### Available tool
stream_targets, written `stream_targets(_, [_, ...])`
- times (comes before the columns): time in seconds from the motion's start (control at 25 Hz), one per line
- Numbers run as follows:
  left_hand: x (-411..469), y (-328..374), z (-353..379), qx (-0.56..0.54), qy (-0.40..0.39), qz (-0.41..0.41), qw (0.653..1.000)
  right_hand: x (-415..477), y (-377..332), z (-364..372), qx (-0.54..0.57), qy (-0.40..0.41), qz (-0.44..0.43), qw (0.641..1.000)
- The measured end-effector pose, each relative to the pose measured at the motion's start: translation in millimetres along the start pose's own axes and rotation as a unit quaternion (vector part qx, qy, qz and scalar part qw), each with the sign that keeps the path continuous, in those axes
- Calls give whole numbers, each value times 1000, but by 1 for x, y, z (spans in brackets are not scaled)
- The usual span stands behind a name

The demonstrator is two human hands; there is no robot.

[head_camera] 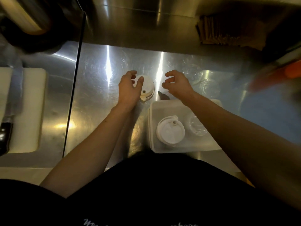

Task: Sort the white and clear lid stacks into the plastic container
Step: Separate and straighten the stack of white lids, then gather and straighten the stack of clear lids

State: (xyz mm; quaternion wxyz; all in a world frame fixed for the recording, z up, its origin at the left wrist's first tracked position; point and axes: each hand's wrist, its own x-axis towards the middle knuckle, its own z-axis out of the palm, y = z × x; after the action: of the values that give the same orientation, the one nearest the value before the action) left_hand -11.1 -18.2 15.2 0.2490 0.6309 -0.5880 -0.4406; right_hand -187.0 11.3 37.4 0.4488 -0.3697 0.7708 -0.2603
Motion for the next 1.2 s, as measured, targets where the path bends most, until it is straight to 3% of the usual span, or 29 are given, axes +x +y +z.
stream_targets(0.56, [-32,80,59,51,-67,74,994,-23,36,-101,19,96,-40,994])
stream_targets(1.2, [6,97,138,107,-112,-10,988,55,73,-155,-28,66,-3,997])
